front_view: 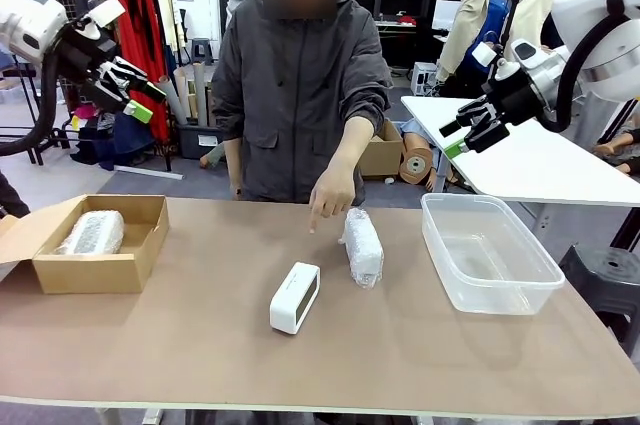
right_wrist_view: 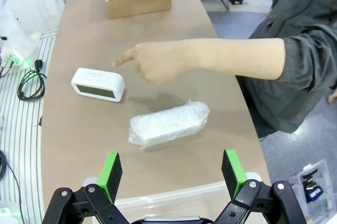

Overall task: Separate and place wrapped and unwrapped clocks.
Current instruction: Pick up the Digital clock indicated by the person.

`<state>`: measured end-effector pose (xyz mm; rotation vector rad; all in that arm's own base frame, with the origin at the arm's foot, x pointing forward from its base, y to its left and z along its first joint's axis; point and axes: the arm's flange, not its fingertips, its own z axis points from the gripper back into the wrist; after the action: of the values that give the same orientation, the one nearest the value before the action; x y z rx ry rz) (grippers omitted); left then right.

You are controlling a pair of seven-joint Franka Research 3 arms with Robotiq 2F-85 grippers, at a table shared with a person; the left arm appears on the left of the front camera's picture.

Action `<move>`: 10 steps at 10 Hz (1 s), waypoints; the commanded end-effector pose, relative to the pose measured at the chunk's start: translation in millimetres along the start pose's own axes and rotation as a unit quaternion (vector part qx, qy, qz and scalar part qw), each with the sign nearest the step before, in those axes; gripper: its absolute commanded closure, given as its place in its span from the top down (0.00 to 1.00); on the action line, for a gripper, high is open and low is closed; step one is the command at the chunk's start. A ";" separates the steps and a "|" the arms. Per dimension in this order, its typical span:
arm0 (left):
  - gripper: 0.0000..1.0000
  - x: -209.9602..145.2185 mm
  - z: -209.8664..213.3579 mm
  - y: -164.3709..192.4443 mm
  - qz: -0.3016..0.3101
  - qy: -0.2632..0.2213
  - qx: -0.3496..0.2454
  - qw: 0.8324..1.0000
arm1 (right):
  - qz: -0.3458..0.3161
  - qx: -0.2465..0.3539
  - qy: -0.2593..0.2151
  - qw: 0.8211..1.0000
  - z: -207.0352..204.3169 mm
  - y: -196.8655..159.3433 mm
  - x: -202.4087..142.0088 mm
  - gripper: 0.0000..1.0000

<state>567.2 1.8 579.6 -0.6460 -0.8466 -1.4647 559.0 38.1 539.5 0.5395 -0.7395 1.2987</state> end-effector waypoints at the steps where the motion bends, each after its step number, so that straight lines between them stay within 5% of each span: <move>1: 1.00 0.9 0.5 -1.2 0.000 -0.001 -0.002 1.000 | 0.002 -0.002 0.000 1.000 0.8 -0.5 0.9 1.00; 10: 1.00 0.9 0.5 -1.2 0.000 -0.001 -0.002 1.000 | 0.002 -0.002 0.000 1.000 0.8 -0.5 0.9 1.00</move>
<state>567.2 1.8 579.6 -0.6460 -0.8466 -1.4647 559.0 38.1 539.5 0.5395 -0.7395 1.2987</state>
